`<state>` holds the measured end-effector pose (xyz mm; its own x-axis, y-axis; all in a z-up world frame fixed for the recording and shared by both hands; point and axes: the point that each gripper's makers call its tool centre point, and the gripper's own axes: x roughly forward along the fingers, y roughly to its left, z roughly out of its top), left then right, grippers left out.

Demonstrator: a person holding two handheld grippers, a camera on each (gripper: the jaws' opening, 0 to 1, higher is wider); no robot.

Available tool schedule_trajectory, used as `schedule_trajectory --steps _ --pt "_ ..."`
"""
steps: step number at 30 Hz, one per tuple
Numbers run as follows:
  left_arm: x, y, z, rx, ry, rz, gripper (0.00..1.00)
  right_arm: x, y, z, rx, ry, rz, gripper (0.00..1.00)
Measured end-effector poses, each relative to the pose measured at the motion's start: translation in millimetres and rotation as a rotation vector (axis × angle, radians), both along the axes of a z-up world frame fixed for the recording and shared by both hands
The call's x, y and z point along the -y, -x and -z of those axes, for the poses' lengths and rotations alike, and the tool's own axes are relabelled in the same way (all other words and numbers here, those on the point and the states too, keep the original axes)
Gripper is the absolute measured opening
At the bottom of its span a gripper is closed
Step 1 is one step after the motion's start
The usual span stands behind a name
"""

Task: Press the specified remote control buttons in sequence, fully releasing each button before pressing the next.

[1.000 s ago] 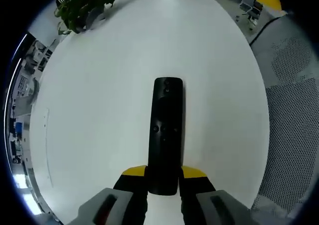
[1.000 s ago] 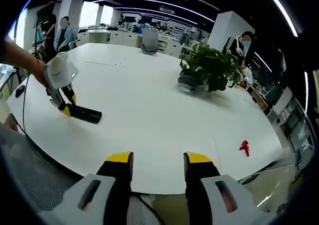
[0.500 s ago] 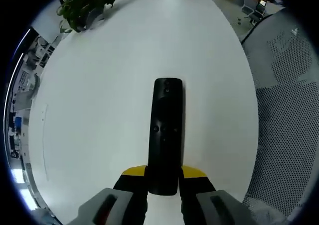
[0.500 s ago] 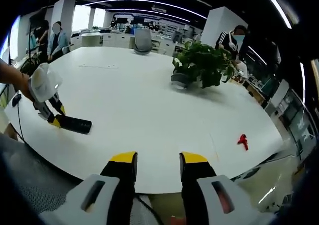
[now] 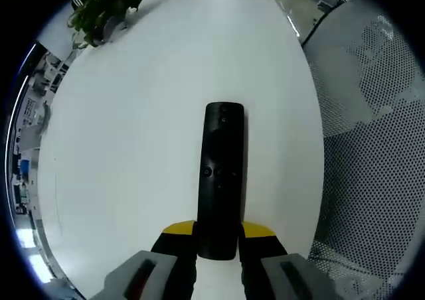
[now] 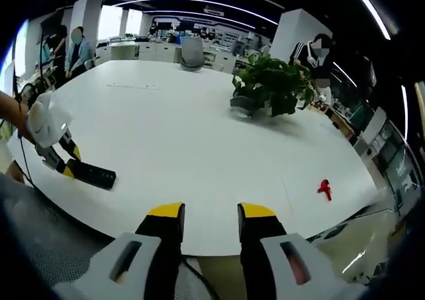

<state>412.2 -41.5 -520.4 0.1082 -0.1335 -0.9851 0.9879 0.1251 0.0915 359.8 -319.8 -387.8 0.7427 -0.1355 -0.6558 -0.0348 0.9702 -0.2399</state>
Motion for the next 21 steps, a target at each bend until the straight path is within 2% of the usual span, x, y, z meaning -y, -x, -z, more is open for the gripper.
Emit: schedule_trajectory --steps 10,14,18,21 --pt "-0.2 17.2 0.1 -0.017 0.040 -0.038 0.24 -0.9 -0.8 -0.3 0.003 -0.016 -0.002 0.29" --pt "-0.3 24.0 -0.3 -0.011 0.065 -0.034 0.24 -6.6 -1.0 1.8 -0.011 -0.016 -0.030 0.28" --pt "-0.2 27.0 -0.3 -0.020 0.098 -0.071 0.24 -11.9 -0.4 1.0 -0.014 -0.029 -0.051 0.21" --pt "-0.3 29.9 -0.3 -0.019 0.118 -0.082 0.24 -15.6 -1.6 -3.4 0.008 -0.066 -0.056 0.19"
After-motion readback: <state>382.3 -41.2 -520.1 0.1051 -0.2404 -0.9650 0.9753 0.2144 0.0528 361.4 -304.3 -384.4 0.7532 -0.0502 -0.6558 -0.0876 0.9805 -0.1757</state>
